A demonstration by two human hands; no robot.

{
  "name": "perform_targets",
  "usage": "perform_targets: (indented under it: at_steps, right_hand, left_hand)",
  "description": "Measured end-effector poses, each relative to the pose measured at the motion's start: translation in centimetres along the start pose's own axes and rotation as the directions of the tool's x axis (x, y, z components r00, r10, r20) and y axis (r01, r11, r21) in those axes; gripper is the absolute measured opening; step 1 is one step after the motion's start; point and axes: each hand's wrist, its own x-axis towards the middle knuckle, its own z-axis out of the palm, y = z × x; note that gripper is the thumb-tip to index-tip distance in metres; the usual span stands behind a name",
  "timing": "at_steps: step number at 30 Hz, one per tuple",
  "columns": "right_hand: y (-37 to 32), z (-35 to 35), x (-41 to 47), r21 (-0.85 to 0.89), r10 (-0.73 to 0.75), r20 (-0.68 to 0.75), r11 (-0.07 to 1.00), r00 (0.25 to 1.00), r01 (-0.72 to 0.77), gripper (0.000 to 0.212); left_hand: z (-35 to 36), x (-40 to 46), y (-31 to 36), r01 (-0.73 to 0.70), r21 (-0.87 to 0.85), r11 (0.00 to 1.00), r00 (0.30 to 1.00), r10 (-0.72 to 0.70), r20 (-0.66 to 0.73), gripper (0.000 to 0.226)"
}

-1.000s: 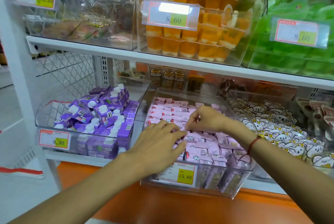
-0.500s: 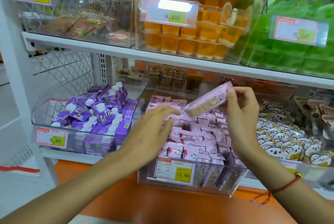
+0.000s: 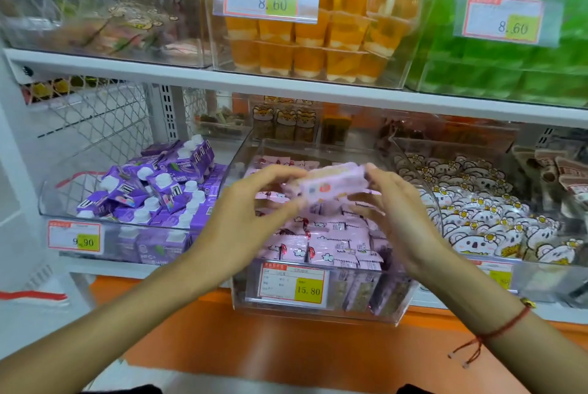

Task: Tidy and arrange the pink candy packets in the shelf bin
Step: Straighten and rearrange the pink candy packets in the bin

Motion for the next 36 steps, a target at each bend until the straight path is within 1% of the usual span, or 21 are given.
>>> perform_targets:
  at_steps: [1,2,4,6,7,8,9,10,13,15,17,20,22,23,25,27,29,31,32,34,36]
  right_hand:
    - [0.1,-0.2,0.0,-0.147,-0.066,-0.020,0.987,0.998,0.062,0.021]
    - [0.1,-0.4,-0.1,-0.282,-0.177,-0.017,0.945,0.984,0.165,0.023]
    - [-0.2,-0.6,-0.6,-0.427,-0.380,0.106,0.817,0.919,0.387,0.034]
    - [-0.5,-0.6,-1.0,-0.505,-0.458,0.307,0.665,0.834,0.551,0.045]
    - [-0.5,-0.5,-1.1,-0.541,-0.471,0.395,0.574,0.789,0.614,0.045]
    - [-0.4,-0.4,-1.1,-0.556,-0.477,0.447,0.515,0.757,0.653,0.042]
    - [-0.3,-0.2,-1.1,-0.554,-0.470,0.462,0.509,0.752,0.659,0.037]
    - [-0.2,0.0,-1.1,-0.534,-0.450,0.453,0.555,0.770,0.638,0.033]
    - [-0.2,0.3,-1.2,-0.372,-0.317,0.426,0.793,0.847,0.483,0.024]
    - [-0.2,0.4,-1.1,-0.286,-0.266,0.416,0.869,0.870,0.402,0.026]
    - [0.0,0.5,-1.0,-0.250,-0.229,0.412,0.902,0.882,0.351,0.034]
    - [0.6,0.5,-0.9,-0.258,-0.167,0.414,0.921,0.895,0.291,0.039]
    - [0.8,0.5,-0.9,-0.220,-0.145,0.423,0.941,0.894,0.256,0.039]
    - [0.7,0.4,-0.8,-0.207,-0.151,0.419,0.944,0.895,0.256,0.039]
    - [0.5,0.2,-0.5,-0.194,-0.198,0.361,0.940,0.911,0.281,0.040]
    - [0.2,-0.2,0.4,-0.156,-0.230,0.224,0.951,0.947,0.268,0.038]
    - [0.0,-0.6,1.7,-0.113,-0.211,0.095,0.969,0.973,0.221,0.036]
    - [0.2,-0.4,2.9,-0.057,-0.186,0.047,0.980,0.981,0.188,0.044]
    - [0.4,-0.1,3.3,-0.029,-0.186,0.048,0.982,0.981,0.188,0.049]
    - [1.1,0.8,3.7,-0.046,-0.206,0.064,0.977,0.976,0.209,0.052]
    - [1.9,1.6,4.1,-0.192,-0.246,0.087,0.947,0.965,0.259,0.046]
  left_hand:
    - [0.0,0.1,0.1,0.087,-0.092,0.992,0.996,-0.089,-0.025,0.024]
    - [0.1,0.2,0.2,0.165,-0.175,0.971,0.984,-0.175,-0.042,0.019]
    - [0.4,0.3,0.4,0.290,-0.338,0.895,0.948,-0.316,-0.023,0.009]
    - [0.7,0.3,0.6,0.350,-0.412,0.842,0.926,-0.378,0.012,0.018]
    - [0.8,0.2,0.7,0.360,-0.421,0.833,0.921,-0.388,0.019,0.023]
    - [1.0,0.2,0.9,0.361,-0.421,0.832,0.920,-0.391,0.018,0.026]
    - [1.1,0.3,1.1,0.362,-0.412,0.836,0.921,-0.389,0.021,0.027]
    - [1.1,0.3,1.2,0.372,-0.400,0.838,0.918,-0.396,0.025,0.029]
    - [0.7,0.8,1.4,0.446,-0.375,0.813,0.885,-0.463,0.049,0.040]
    - [0.6,0.8,1.3,0.420,-0.335,0.843,0.904,-0.420,0.077,0.034]
    - [0.7,0.4,1.2,0.345,-0.290,0.893,0.939,-0.330,0.099,0.018]
    - [0.7,0.2,1.0,0.290,-0.297,0.910,0.957,-0.273,0.097,0.013]
    - [0.9,0.5,0.8,0.249,-0.294,0.923,0.969,-0.237,0.076,0.009]
    - [0.9,0.6,0.6,0.232,-0.287,0.929,0.973,-0.226,0.054,0.012]
    - [1.1,0.7,0.0,0.202,-0.248,0.948,0.978,-0.209,-0.004,0.028]
    - [1.1,0.4,-0.8,0.173,-0.108,0.979,0.984,-0.176,-0.019,0.041]
    - [1.0,-0.1,-1.5,0.119,0.179,0.977,0.990,-0.130,0.056,0.042]
    - [0.9,-0.5,-2.1,-0.024,0.483,0.876,0.981,-0.074,0.181,0.037]
    - [0.9,-0.6,-2.3,-0.097,0.571,0.815,0.971,-0.048,0.233,0.036]
    - [1.0,-0.6,-2.5,-0.169,0.650,0.740,0.958,-0.030,0.284,0.040]
    - [1.1,-0.6,-2.6,-0.204,0.692,0.692,0.950,-0.030,0.310,0.044]
